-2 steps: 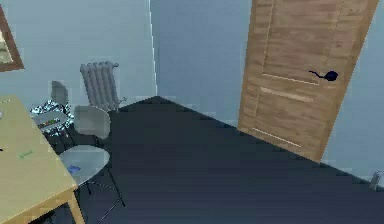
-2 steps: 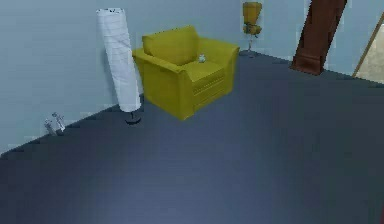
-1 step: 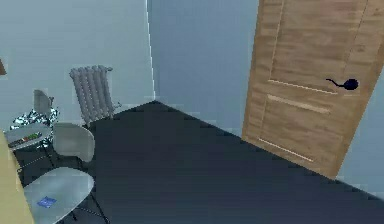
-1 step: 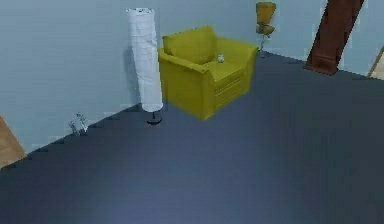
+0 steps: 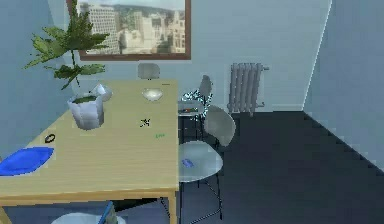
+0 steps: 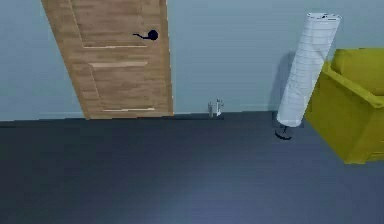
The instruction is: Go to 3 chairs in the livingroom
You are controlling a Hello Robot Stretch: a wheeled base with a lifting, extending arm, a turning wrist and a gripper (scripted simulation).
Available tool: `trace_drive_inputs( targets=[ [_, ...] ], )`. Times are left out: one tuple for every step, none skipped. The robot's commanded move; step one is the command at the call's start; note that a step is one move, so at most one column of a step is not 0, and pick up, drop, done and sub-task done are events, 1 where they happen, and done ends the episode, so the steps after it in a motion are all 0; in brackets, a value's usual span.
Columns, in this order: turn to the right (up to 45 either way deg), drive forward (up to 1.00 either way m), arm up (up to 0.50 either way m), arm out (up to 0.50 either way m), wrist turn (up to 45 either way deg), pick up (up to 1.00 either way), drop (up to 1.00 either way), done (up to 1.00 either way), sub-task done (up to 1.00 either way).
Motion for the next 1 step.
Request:
trace_drive_inputs(
  targets=[
    [0.0, 0.00, 0.00, 0.00, 0.0, 0.00, 0.00, 0.00, 1.00]
  ],
)
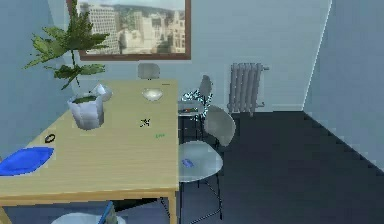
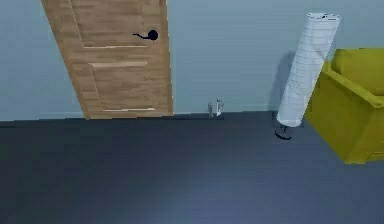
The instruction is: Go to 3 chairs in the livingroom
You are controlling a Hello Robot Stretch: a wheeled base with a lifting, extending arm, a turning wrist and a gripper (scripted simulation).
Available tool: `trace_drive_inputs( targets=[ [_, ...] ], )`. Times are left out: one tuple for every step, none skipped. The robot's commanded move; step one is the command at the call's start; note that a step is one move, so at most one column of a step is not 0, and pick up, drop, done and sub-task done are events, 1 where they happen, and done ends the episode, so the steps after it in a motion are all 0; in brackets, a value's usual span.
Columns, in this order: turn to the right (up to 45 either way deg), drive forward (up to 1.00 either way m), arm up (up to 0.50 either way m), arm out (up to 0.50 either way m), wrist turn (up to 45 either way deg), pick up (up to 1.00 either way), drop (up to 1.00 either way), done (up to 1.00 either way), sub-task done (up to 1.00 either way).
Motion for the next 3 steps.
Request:
trace_drive_inputs(
  targets=[
    [45.0, 0.00, 0.00, 0.00, 0.0, 0.00, 0.00, 0.00, 0.00],
    [45.0, 0.00, 0.00, 0.00, 0.0, 0.00, 0.00, 0.00, 0.00],
    [39.0, 0.00, 0.00, 0.00, 0.0, 0.00, 0.00, 0.00, 0.00]
  ],
)
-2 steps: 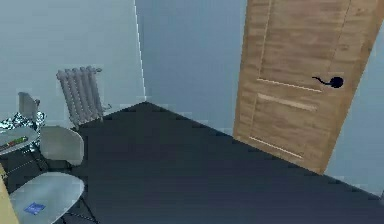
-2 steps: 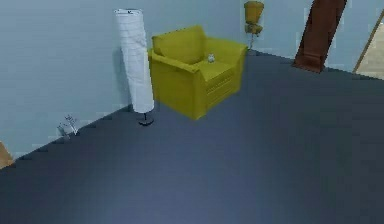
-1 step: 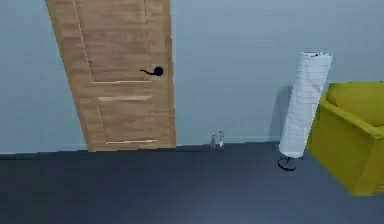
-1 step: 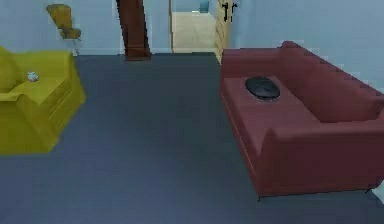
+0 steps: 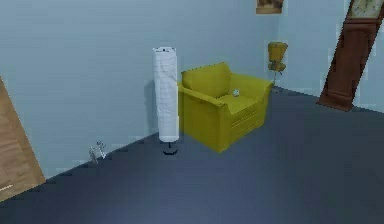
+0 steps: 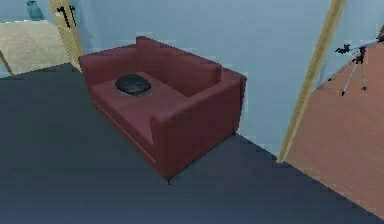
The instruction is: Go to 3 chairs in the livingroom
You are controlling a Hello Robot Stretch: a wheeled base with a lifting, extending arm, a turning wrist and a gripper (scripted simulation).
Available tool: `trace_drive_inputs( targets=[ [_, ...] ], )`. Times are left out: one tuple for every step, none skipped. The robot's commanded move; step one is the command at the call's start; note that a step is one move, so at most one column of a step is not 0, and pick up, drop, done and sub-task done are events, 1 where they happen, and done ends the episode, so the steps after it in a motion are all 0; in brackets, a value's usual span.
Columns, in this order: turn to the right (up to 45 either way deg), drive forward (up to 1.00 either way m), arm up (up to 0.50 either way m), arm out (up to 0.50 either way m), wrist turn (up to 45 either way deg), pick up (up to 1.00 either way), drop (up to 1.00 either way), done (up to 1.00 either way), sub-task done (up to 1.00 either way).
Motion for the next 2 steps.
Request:
trace_drive_inputs(
  targets=[
    [0.0, 0.10, 0.00, 0.00, 0.0, 0.00, 0.00, 0.00, 0.00],
    [-45.0, 0.00, 0.00, 0.00, 0.0, 0.00, 0.00, 0.00, 0.00]
  ],
)
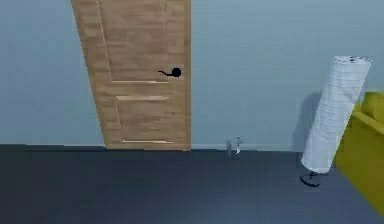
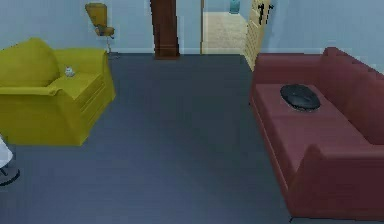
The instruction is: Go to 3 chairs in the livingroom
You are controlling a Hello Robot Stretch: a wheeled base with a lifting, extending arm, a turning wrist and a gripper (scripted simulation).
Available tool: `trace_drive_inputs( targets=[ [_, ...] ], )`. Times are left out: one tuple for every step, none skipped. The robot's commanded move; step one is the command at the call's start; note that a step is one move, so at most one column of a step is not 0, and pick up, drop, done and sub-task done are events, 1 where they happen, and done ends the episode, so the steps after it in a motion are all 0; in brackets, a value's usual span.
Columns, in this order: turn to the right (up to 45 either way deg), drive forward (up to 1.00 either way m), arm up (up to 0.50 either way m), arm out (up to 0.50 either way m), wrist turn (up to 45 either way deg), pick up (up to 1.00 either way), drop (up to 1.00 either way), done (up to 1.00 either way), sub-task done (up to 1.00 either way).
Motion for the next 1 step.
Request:
trace_drive_inputs(
  targets=[
    [-42.0, 0.00, 0.00, 0.00, 0.0, 0.00, 0.00, 0.00, 0.00]
  ],
)
